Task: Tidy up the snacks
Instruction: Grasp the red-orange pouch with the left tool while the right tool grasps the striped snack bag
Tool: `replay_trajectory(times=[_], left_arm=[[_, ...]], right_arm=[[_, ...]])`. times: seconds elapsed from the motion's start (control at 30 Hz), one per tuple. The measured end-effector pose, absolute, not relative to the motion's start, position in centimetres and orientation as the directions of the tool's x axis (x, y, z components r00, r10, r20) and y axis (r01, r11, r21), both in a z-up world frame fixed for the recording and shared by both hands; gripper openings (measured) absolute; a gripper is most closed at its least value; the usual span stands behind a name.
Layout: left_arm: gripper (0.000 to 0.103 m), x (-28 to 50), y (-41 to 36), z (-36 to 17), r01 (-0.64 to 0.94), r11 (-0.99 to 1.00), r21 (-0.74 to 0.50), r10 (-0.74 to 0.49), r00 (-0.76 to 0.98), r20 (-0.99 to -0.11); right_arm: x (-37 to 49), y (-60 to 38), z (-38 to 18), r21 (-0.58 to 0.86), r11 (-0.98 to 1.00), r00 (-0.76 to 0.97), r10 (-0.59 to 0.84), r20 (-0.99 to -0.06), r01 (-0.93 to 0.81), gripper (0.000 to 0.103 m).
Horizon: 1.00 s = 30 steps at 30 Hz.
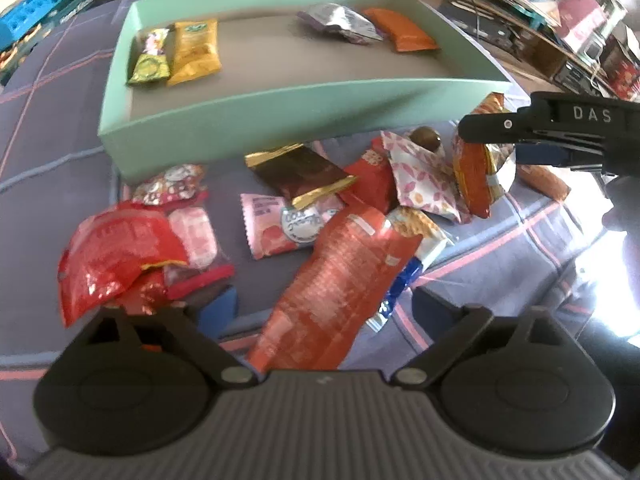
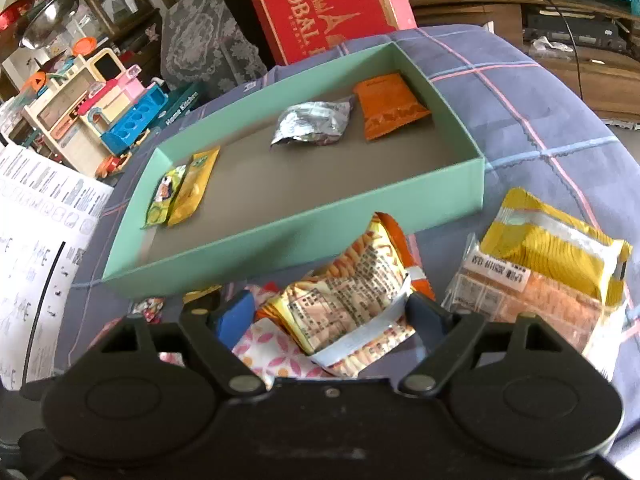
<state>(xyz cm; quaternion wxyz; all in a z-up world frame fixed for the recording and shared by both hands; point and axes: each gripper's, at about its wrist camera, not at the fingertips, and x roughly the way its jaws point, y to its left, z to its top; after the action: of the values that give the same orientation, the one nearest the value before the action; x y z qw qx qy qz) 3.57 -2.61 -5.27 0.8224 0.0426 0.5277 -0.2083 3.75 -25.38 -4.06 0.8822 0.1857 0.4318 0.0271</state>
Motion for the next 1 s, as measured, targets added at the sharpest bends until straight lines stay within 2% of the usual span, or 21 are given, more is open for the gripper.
replay_trajectory(times=[0.07,0.13,0.17,0.2,0.33,0.43,0.53,0.6,0.67,1.0], left_arm=[[0.084,3.7,-2.8,-5.3,0.397,0.908,-0.136,-0.294,0.368,-0.882],[0.068,3.9,-2.9,-5.3,0.406,0.903,-0.14,-0.3,0.364,-0.882],[0.05,3.9,-2.9,-5.4,0.414,0.898,-0.147,-0.308,0.355,-0.883],[0.043,3.7,-2.9,-5.3,0.423,0.893,-0.151,-0.315,0.351,-0.882],[0.039,3.0,-3.0,-5.2,0.45,0.882,-0.137,-0.316,0.351,-0.881],[0.044,3.1,-2.7,-5.5,0.421,0.896,-0.143,-0.304,0.345,-0.888],[0.044,3.1,-2.9,-5.6,0.431,0.893,-0.127,-0.296,0.353,-0.888],[0.038,2.9,-3.1,-5.5,0.439,0.891,-0.113,-0.291,0.364,-0.885],[0.036,2.6,-3.2,-5.3,0.441,0.892,-0.098,-0.283,0.376,-0.882],[0.035,2.0,-2.2,-2.6,0.414,0.906,-0.089,-0.287,0.447,-0.848]], right_arm=[[3.4,-25.2,-4.0,0.353,0.929,0.623,0.213,-0.752,0.109,0.082],[3.1,-25.2,-3.9,0.357,0.928,0.622,0.218,-0.752,0.107,0.082],[3.0,-25.2,-3.8,0.359,0.927,0.621,0.22,-0.752,0.106,0.082],[2.9,-25.3,-3.8,0.36,0.927,0.621,0.221,-0.752,0.106,0.082],[2.5,-25.3,-3.7,0.36,0.927,0.62,0.223,-0.753,0.104,0.082],[2.3,-25.2,-3.9,0.359,0.928,0.616,0.224,-0.755,0.102,0.082],[2.2,-24.9,-3.9,0.352,0.931,0.617,0.222,-0.755,0.095,0.082],[2.1,-24.9,-3.9,0.354,0.931,0.618,0.226,-0.753,0.091,0.08],[2.0,-24.9,-3.8,0.358,0.93,0.619,0.23,-0.751,0.089,0.078],[0.9,-25.3,-3.0,0.381,0.922,0.638,0.256,-0.727,0.064,0.069]])
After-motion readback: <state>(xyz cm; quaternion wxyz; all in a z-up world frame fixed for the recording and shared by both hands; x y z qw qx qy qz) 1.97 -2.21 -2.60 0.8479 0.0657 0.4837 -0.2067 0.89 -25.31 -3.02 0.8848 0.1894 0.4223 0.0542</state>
